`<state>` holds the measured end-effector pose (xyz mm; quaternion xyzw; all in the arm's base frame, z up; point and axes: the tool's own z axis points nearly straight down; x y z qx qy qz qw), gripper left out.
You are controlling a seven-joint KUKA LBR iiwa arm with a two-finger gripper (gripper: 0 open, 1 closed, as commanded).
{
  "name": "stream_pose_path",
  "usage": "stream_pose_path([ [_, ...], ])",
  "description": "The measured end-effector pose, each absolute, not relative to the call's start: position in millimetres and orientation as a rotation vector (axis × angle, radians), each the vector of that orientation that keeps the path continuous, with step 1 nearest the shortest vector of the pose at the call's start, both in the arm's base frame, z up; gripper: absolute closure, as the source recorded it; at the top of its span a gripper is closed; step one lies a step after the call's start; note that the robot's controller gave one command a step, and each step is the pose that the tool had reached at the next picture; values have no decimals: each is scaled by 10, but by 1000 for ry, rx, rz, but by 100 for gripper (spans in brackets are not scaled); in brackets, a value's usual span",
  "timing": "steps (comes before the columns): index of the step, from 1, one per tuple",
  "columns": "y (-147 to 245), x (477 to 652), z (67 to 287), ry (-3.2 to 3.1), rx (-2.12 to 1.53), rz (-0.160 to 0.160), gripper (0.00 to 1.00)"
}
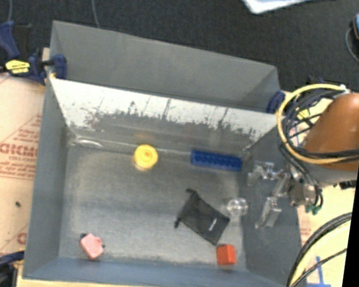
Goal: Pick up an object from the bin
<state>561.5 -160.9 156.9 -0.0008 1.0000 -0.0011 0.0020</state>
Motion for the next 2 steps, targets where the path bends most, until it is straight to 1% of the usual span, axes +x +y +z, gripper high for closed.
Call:
stream_pose_path([
  [1, -635, 5445, 702, 3139, 163, 0, 0],
  [2, -578, 5379, 1146, 3129, 147, -4, 0],
])
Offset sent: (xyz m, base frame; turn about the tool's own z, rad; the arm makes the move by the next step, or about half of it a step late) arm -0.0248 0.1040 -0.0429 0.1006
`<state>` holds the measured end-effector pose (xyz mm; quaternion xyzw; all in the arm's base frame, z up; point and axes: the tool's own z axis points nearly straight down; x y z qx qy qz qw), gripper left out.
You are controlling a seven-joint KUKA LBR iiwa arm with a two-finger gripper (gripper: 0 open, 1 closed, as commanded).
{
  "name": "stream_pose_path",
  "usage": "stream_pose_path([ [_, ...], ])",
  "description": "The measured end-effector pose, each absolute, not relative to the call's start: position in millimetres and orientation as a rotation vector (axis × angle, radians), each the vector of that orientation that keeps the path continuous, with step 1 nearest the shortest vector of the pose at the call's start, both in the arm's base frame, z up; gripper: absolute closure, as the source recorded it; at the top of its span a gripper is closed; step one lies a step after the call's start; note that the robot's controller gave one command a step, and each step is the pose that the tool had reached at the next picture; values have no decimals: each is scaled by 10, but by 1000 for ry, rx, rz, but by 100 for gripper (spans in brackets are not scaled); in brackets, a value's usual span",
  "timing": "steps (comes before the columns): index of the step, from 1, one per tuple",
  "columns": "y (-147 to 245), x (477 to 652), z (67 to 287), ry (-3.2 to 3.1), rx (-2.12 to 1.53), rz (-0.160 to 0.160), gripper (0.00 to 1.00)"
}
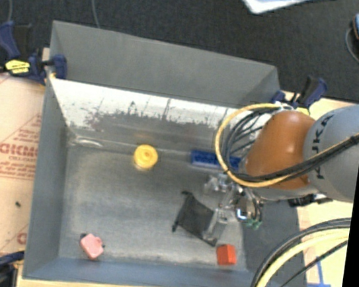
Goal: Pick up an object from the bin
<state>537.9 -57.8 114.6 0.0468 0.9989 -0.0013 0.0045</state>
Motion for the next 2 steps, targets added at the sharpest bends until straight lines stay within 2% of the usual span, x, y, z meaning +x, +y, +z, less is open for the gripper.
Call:
stream_pose_path([
  [1, -646, 5455, 709, 3137, 155, -3, 0],
  [2, -432, 5348, 703, 3123, 265, -2, 0],
])
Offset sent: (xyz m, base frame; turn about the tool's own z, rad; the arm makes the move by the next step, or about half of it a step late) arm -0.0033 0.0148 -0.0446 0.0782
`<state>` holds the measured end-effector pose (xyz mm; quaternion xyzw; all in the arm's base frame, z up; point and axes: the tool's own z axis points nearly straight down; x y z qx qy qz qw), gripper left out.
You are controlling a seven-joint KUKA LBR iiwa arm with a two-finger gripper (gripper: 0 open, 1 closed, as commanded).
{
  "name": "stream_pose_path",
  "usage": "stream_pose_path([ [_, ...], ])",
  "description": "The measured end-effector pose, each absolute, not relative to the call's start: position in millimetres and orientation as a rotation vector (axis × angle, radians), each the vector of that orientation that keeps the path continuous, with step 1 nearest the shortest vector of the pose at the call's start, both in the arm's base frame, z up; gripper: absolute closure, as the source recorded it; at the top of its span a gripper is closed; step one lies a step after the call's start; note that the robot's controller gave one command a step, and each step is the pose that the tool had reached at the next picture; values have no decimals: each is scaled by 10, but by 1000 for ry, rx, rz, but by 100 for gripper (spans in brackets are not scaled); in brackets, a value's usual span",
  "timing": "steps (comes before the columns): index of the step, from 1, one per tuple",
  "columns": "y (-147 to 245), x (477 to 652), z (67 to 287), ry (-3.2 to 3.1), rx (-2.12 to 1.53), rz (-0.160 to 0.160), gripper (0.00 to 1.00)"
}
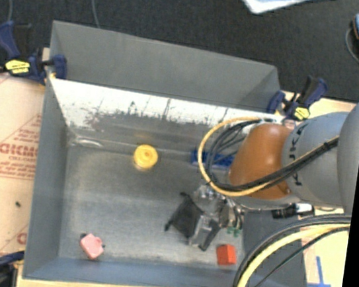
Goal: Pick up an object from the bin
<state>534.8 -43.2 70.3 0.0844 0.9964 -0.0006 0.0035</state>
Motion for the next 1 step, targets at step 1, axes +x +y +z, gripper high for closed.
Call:
stream_pose_path([
  [1, -659, 5472, 721, 3129, 155, -5, 100],
])
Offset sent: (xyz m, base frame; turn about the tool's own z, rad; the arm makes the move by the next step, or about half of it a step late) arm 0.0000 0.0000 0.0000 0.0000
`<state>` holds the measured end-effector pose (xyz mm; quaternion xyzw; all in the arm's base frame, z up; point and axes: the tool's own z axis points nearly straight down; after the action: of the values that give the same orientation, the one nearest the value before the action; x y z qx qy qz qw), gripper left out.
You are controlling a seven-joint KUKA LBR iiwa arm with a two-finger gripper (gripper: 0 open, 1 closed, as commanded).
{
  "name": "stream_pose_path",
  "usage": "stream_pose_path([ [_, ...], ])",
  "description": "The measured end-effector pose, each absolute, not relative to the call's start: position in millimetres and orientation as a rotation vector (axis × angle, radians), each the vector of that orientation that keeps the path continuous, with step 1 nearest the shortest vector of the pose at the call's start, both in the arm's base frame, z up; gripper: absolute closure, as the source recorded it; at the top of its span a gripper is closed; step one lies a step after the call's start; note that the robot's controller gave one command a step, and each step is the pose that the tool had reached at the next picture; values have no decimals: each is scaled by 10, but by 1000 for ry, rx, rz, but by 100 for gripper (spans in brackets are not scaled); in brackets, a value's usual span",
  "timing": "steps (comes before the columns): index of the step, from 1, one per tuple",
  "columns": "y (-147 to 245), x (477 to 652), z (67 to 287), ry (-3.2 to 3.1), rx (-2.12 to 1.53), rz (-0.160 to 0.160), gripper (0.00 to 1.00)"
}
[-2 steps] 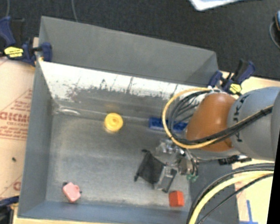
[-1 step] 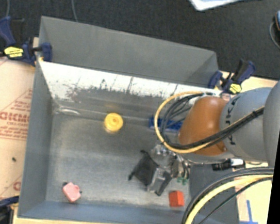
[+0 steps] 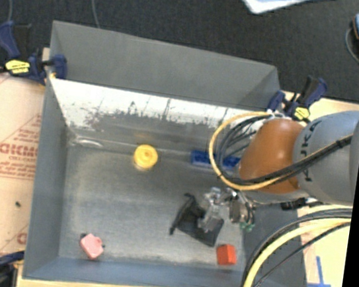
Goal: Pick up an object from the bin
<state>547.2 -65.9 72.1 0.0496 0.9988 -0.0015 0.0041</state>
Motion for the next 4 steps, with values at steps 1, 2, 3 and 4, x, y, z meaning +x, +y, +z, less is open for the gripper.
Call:
stream_pose_path([
  [1, -658, 5472, 721, 3130, 154, -5, 100],
  [2, -657, 5462, 756, 3132, 153, -5, 100],
  [3, -658, 5460, 938, 3133, 153, -4, 100],
  [4, -660, 5470, 1072, 3130, 153, -4, 100],
])
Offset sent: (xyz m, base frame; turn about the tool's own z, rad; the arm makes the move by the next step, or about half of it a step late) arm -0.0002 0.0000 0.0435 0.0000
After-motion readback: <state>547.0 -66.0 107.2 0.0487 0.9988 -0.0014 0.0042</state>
